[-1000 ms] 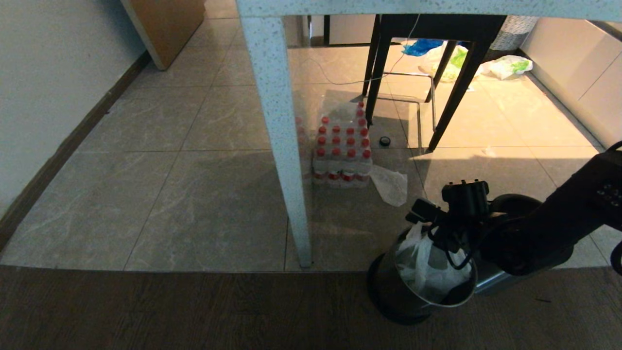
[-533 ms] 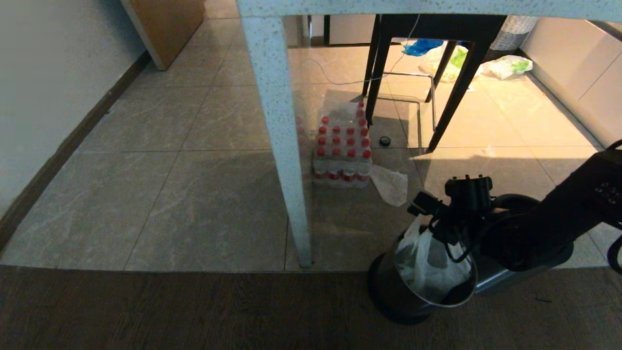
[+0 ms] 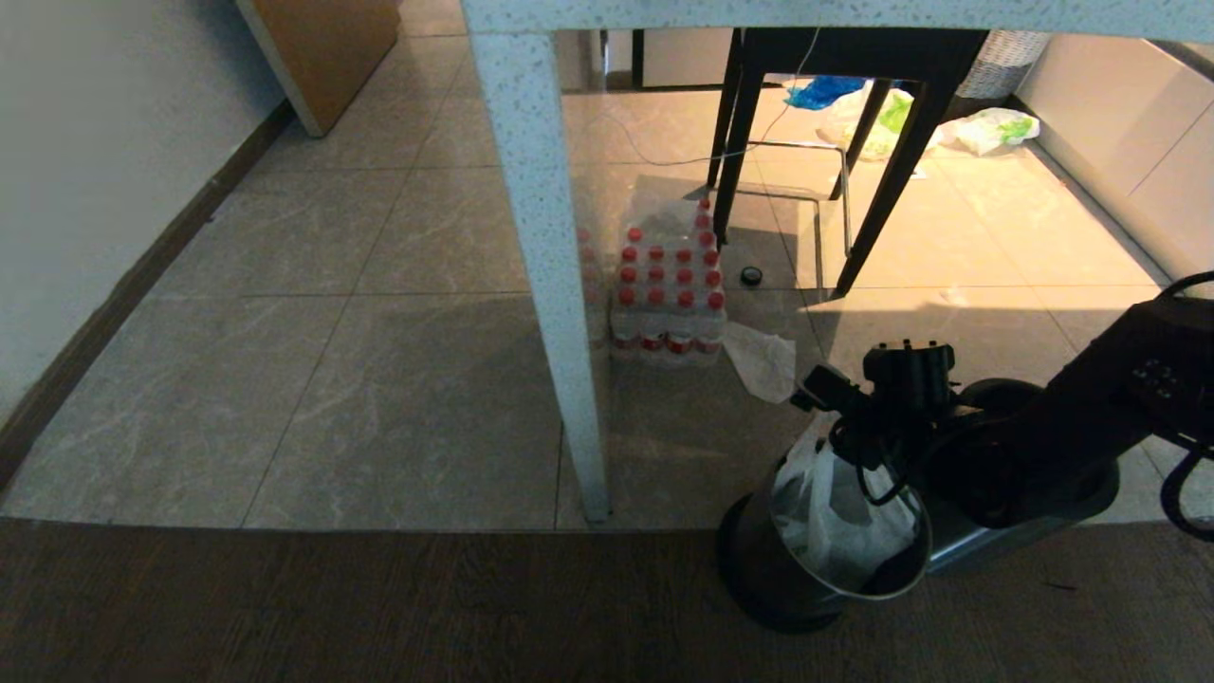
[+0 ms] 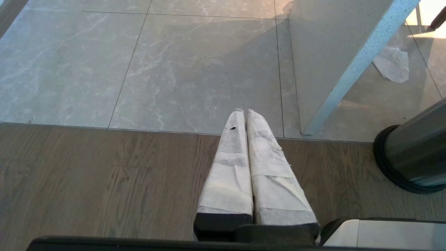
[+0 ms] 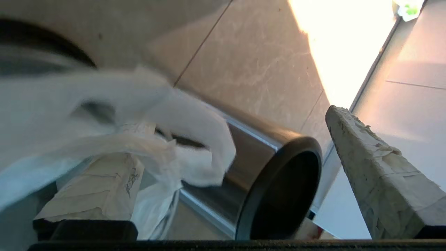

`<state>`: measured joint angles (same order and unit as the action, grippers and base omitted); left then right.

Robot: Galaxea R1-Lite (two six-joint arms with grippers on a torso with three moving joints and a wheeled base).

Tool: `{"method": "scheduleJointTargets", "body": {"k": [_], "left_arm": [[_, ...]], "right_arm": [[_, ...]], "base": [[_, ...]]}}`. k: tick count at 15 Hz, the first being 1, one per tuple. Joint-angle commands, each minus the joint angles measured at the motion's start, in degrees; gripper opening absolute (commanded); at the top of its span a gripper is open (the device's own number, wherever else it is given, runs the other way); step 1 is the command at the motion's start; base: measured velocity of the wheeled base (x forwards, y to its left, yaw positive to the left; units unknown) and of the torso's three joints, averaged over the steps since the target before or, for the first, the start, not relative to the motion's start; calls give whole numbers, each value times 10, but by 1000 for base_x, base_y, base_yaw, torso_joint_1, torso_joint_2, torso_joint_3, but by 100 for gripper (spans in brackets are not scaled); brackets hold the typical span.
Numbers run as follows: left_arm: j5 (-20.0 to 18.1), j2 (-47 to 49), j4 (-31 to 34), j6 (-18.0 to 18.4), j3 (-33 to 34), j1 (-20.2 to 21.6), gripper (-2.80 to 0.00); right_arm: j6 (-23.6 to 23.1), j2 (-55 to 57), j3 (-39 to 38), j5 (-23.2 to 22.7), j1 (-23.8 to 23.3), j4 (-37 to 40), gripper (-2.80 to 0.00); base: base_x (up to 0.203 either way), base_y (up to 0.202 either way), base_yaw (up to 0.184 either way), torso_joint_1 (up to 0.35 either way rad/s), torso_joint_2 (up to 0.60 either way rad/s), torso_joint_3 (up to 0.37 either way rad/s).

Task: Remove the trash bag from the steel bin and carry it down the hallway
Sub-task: Pick up the trash bag

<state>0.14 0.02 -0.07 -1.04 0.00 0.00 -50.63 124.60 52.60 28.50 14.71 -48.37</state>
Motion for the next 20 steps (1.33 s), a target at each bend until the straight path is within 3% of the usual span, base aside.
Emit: {"method": "scheduleJointTargets", "body": {"k": [1, 6, 20], "left_arm": [[0, -1, 1, 0, 0, 0, -280], [0, -1, 0, 0, 0, 0, -280], [0, 0, 0, 0, 0, 0, -280]], "right_arm": [[-3, 14, 5, -2, 1, -12, 0], [-3, 27, 15, -29, -7, -23, 0], [5, 26, 18, -25, -8, -27, 0]], "base": [[0, 0, 0, 0, 0, 0], [0, 0, 0, 0, 0, 0], [0, 0, 0, 0, 0, 0]]}}
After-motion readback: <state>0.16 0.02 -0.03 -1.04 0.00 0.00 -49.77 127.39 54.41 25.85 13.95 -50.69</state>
